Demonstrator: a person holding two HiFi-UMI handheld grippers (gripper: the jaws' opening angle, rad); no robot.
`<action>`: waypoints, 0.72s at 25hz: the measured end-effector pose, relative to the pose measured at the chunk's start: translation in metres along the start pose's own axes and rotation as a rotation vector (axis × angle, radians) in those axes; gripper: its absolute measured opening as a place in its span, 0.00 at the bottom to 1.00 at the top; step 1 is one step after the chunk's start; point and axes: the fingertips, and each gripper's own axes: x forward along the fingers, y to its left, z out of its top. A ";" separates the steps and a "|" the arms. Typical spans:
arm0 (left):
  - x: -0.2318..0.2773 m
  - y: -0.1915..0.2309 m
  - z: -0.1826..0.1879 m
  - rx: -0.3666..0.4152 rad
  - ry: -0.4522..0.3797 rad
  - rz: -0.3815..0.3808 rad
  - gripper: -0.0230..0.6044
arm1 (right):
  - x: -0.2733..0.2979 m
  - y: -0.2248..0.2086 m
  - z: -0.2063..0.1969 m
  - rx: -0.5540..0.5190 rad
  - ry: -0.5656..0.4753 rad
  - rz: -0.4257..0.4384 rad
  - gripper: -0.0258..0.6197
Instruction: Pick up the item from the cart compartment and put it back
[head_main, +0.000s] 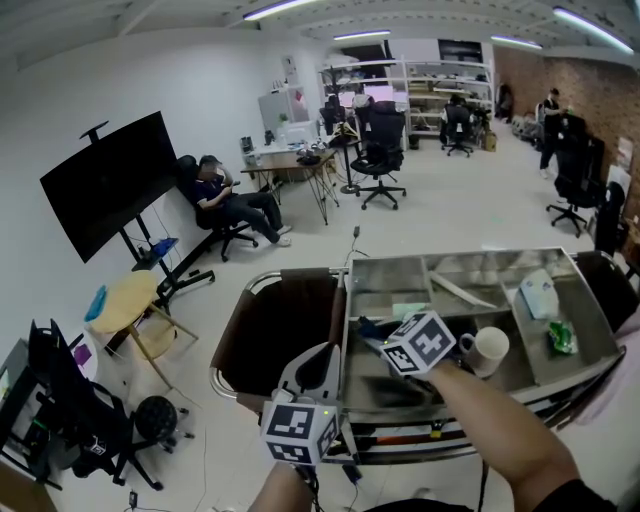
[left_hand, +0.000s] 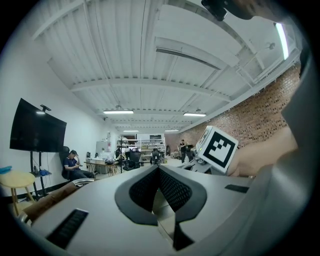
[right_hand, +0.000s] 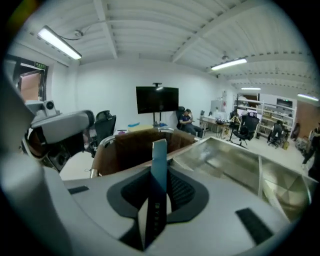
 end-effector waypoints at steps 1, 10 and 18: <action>0.000 0.000 0.000 -0.001 0.000 0.001 0.04 | 0.006 -0.001 -0.006 0.015 0.027 0.004 0.18; -0.003 0.007 -0.005 -0.001 0.003 0.015 0.04 | 0.023 -0.007 -0.026 0.058 0.101 0.001 0.19; -0.002 0.009 -0.006 0.000 0.004 0.013 0.04 | 0.022 -0.006 -0.023 0.050 0.090 -0.005 0.51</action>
